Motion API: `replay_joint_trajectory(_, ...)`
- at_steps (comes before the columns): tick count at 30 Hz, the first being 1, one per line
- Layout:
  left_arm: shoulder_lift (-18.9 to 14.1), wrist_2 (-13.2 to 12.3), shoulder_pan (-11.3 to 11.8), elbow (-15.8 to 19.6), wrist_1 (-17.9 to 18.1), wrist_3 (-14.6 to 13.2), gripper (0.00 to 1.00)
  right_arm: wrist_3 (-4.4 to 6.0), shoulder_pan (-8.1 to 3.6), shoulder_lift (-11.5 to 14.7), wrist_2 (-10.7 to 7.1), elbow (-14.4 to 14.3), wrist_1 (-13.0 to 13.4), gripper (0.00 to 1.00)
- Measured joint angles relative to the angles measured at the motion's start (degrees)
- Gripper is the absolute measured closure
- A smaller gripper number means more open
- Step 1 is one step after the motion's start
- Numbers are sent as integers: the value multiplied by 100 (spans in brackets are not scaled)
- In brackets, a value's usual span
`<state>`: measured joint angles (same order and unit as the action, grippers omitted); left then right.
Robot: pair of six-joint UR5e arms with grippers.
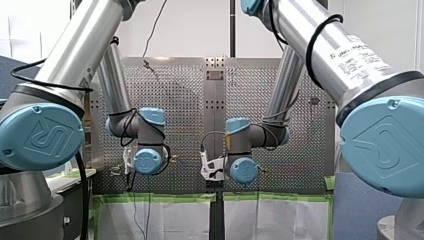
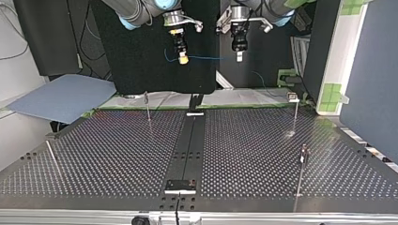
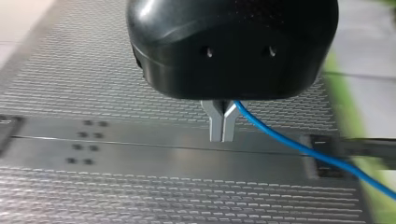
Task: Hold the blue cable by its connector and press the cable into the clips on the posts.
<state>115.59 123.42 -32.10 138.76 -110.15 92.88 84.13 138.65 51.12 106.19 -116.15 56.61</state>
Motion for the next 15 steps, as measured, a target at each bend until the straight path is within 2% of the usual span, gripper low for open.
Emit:
replay_joint_trajectory(7,68,1,-16,343,-157,-6,100,0,0,0,0,0,0,100)
replay_joint_trajectory(15,71,1,-17,402,-166,-7,100,0,0,0,0,0,0,100)
